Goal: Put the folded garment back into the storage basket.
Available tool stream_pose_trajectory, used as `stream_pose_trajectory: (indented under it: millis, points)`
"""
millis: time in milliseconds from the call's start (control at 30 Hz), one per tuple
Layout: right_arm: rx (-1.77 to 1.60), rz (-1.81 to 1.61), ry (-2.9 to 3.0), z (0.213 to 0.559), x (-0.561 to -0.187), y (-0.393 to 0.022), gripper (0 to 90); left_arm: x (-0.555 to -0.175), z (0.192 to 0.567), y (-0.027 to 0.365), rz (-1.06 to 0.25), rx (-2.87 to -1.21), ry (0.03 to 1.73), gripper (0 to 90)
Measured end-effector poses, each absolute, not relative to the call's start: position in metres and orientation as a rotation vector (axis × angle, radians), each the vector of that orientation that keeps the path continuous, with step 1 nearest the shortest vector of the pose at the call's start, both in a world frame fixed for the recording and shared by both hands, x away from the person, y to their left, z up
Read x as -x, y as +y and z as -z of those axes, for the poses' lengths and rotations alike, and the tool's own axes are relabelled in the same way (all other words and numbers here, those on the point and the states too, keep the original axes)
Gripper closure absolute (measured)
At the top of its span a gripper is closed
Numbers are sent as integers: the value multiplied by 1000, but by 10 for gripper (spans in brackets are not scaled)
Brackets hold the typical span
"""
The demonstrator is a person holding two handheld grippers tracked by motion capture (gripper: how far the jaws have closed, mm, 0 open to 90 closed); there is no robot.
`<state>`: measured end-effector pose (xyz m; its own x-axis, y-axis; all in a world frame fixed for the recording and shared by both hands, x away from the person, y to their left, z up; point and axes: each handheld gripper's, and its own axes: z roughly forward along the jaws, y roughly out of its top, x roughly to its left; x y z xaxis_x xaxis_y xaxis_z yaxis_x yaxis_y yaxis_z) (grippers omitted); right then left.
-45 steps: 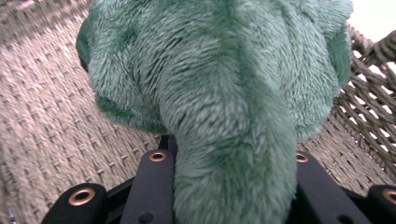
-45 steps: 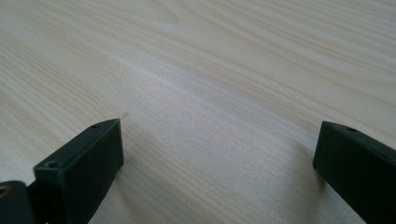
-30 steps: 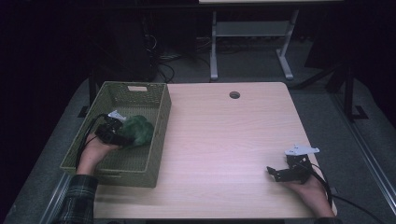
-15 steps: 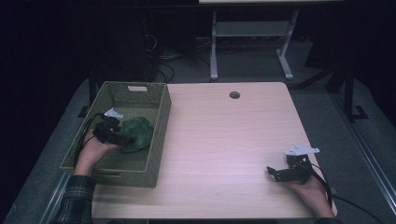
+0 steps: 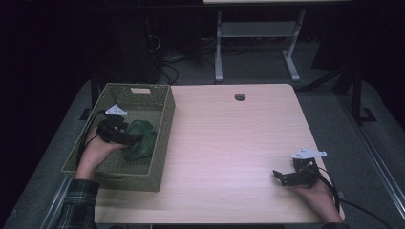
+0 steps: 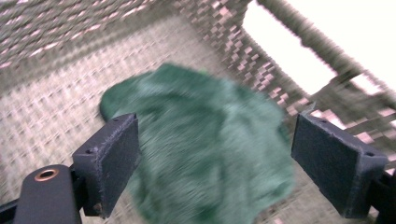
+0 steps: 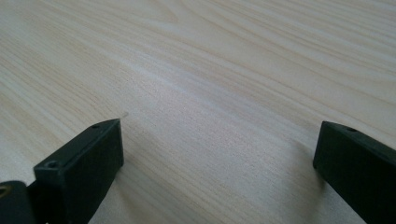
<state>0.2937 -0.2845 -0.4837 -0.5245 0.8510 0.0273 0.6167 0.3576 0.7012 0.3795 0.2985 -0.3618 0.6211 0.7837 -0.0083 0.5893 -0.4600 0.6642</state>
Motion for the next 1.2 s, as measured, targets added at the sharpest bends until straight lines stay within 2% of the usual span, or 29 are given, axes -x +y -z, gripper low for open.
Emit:
stream_pose_trajectory:
  millis: [700,1200]
  points:
    - [-1291,-956,2284,484,-294,-284,14,-364,330,211,-358,-2175,832,147]
    - [-1291,-956,2283,484,-294,-284,14,-352,348,139,-282,-2194,684,148]
